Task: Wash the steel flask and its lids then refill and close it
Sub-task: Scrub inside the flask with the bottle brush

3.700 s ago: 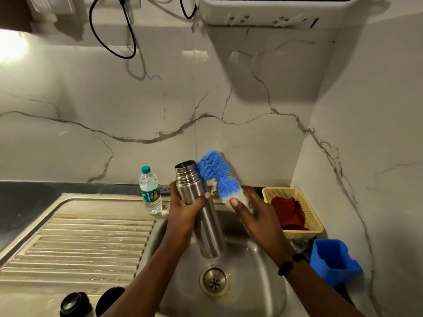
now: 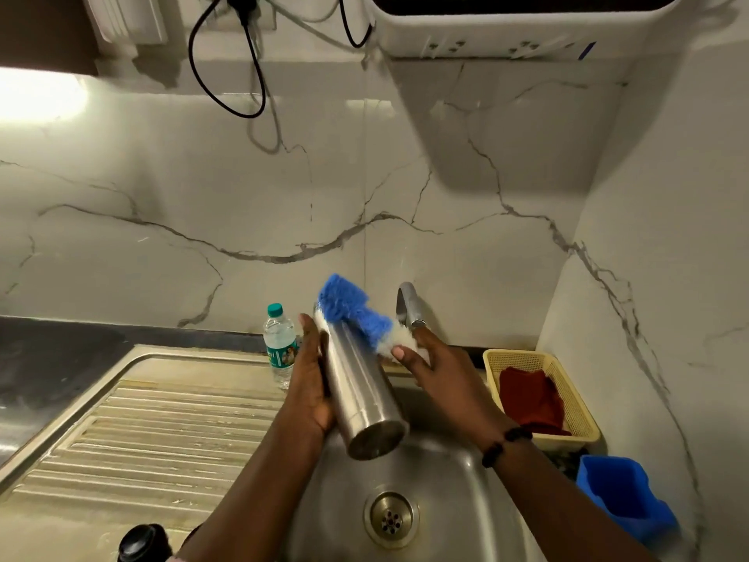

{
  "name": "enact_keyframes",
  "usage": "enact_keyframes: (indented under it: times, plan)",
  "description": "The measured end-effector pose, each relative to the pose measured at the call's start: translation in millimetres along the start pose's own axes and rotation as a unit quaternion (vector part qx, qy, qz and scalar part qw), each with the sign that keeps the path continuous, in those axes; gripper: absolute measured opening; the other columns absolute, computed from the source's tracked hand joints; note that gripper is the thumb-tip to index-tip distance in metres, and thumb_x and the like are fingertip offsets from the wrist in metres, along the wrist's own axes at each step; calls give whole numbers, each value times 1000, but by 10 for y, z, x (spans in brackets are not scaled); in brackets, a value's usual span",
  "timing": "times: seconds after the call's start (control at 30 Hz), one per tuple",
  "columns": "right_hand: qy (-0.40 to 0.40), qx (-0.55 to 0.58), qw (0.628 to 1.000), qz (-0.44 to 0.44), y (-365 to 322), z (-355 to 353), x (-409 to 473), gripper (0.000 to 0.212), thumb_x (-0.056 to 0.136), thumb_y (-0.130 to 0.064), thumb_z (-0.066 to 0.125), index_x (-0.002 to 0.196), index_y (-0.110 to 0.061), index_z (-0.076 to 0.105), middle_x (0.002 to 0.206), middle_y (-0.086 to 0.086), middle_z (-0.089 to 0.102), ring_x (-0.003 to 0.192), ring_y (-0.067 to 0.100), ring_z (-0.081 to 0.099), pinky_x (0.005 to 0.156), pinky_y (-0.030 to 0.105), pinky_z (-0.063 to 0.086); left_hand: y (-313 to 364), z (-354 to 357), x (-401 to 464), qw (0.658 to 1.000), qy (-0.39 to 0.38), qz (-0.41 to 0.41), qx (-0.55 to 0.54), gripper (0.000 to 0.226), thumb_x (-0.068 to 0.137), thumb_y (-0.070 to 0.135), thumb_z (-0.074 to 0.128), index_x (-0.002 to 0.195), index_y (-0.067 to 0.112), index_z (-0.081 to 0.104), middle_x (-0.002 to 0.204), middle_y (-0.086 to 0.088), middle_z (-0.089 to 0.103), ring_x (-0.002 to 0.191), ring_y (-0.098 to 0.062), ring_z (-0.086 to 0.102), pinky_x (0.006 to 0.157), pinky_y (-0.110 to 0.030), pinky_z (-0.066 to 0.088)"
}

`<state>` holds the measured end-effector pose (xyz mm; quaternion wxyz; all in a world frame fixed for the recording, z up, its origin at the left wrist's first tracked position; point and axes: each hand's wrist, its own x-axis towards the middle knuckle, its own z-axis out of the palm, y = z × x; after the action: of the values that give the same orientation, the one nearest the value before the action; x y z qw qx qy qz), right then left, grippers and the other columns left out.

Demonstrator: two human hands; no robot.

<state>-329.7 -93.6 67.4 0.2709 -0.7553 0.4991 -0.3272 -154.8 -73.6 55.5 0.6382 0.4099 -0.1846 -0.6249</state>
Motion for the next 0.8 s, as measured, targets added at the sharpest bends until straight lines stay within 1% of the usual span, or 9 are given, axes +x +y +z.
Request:
enact_keyframes:
  times: [0.1,0.17,0.23,0.3,0.4,0.47,0.63,0.73,0.8]
  plan:
    - [-39,143,987,56,-12,-37,23,39,99,-32,53,138,-29,45,100,-10,65,78,2,61,64,17,48,5,-48,22,999,-9,-2,-38,70,74,58,75,125,14,55,96,-19,70,72,-30,73,59,-41,60]
    - [-79,251,962,67,39,-60,-13,35,100,-22,52,135,-23,48,98,3,68,70,8,59,55,18,45,11,-69,30,1000,-3,4,-31,81,60,54,86,123,15,54,92,-17,71,71,-29,73,60,-42,60]
    - [-87,330,939,45,99,-85,-47,34,101,-22,51,135,-23,50,106,14,67,72,17,59,54,25,47,-10,-109,69,999,11,16,-51,70,66,57,81,118,15,58,85,-13,73,72,-28,72,62,-41,60]
    - [-75,356,931,30,134,-104,-59,32,100,-28,50,132,-28,52,101,12,67,70,21,60,53,28,48,-20,-89,56,996,13,7,-90,59,81,57,69,120,13,63,88,-11,74,74,-27,71,65,-39,60]
    - [-48,295,954,40,146,-69,-63,32,102,-34,47,133,-34,51,87,6,66,56,6,55,49,17,41,-23,-84,26,996,22,-8,-80,62,82,63,66,119,13,66,90,-13,74,75,-29,71,63,-40,59]
    - [-12,236,971,36,154,-32,-74,30,101,-36,47,130,-34,54,88,-2,66,56,-2,56,49,10,40,-19,-84,37,999,37,-1,-34,59,81,64,66,116,16,62,88,-15,73,75,-31,71,62,-40,58]
    - [10,113,994,3,173,20,-229,19,96,-44,52,114,-44,58,97,-22,66,89,-14,60,71,4,43,72,-18,-29,999,28,-18,41,54,92,59,54,112,9,59,63,-14,72,48,-24,69,41,-30,54]
    - [-8,69,998,-1,208,41,-315,31,94,-49,51,125,-42,54,107,-30,62,96,-17,57,75,0,41,145,-98,-15,996,40,-27,73,63,88,59,56,121,6,58,78,-16,72,53,-25,70,45,-31,56]
    - [-6,44,999,13,233,68,-239,43,92,-62,45,128,-41,52,115,-22,63,99,-12,57,81,6,46,144,-122,-38,996,14,-29,80,73,84,64,55,125,4,55,84,-18,71,57,-25,70,48,-32,58]
